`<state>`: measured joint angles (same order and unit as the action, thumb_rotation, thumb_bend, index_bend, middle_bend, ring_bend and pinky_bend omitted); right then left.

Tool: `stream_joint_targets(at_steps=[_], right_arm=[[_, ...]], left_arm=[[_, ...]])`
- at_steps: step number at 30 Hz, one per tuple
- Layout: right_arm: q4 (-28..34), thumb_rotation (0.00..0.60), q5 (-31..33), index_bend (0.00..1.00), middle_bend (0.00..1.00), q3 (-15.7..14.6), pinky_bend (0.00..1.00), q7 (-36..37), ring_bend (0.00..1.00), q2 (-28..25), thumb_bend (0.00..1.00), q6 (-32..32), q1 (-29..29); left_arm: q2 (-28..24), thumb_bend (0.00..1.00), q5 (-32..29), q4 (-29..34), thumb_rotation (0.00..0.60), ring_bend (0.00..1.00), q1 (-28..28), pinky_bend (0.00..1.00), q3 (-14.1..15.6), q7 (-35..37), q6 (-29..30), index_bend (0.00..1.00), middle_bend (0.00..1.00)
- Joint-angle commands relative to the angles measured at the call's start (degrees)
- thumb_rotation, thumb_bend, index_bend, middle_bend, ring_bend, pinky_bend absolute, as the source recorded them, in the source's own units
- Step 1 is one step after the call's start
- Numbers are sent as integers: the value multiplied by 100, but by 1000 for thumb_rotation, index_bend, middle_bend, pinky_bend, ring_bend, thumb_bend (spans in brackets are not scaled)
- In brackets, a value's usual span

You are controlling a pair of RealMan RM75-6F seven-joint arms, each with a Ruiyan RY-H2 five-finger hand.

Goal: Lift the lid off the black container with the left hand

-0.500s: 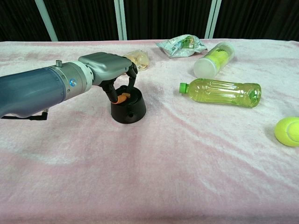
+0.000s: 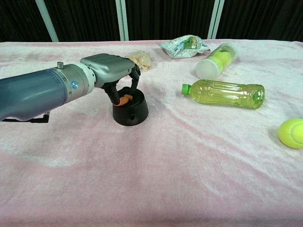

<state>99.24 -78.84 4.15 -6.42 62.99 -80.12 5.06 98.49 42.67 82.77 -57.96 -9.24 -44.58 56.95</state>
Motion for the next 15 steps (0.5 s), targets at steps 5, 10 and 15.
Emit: stream_joint_targets(at_steps=[5,10,15], right_arm=[[1,600,-17,193,120,-5,225,10,284,-7,112,-15,-7],[-11,600,-26,193,120,-9,225,48,284,-19,113,3,-1],[-12,600,-34,193,120,-11,225,55,284,-21,113,5,0]], left_arm=[[5,379,-33,-70,600,0,16,0,19,20,-27,558,135],[36,379,-51,-119,600,0,3,0,23,5,-46,558,134],[75,379,-34,-151,600,0,-9,0,6,32,-59,558,135]])
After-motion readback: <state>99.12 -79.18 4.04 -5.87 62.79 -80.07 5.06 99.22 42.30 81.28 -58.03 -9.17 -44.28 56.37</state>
